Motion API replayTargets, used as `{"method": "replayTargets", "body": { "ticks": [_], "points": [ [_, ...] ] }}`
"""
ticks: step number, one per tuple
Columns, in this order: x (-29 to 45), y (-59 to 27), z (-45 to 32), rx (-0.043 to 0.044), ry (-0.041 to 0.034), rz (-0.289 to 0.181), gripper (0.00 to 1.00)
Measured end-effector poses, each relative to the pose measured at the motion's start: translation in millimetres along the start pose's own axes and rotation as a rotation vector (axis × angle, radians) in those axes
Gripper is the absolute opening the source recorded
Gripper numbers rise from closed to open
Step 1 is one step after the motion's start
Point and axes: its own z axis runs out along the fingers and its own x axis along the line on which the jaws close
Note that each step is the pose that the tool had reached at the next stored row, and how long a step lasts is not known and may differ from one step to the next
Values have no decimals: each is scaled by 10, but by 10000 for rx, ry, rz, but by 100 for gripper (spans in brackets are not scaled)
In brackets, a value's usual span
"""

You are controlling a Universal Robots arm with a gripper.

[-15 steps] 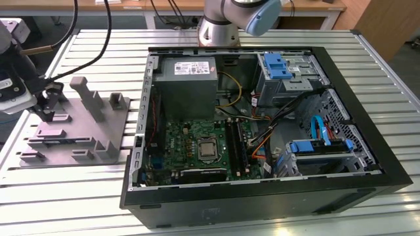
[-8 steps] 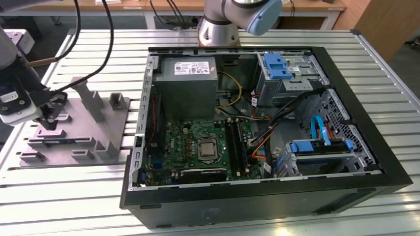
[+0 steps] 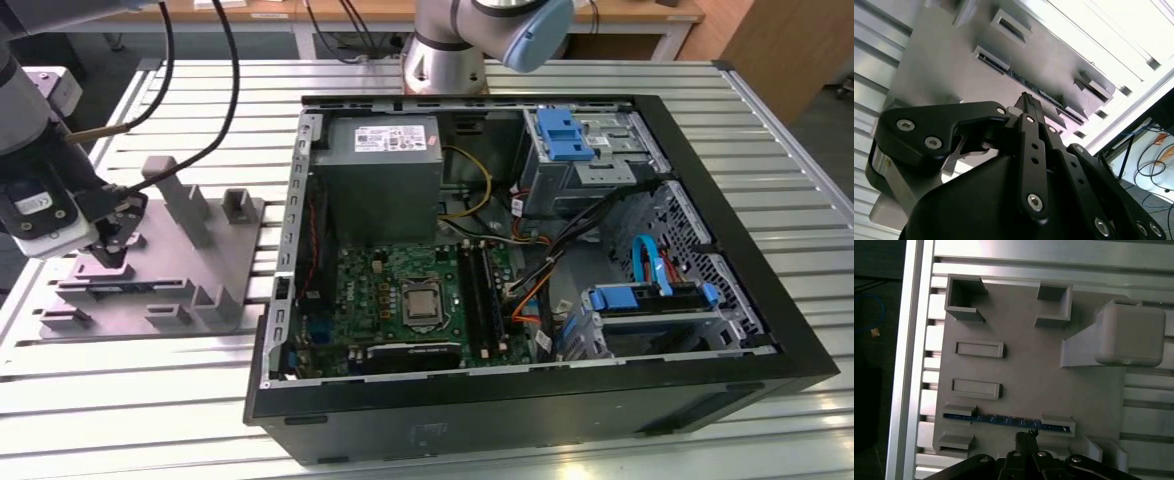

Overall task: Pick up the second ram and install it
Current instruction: 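Reach for the second ram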

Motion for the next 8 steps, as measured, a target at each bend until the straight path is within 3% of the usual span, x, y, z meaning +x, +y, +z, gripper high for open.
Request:
{"method": "replayTargets", "body": {
  "ticks": [8],
  "points": [
    [7,-3,95,-31,-27,905,10]
  ]
}}
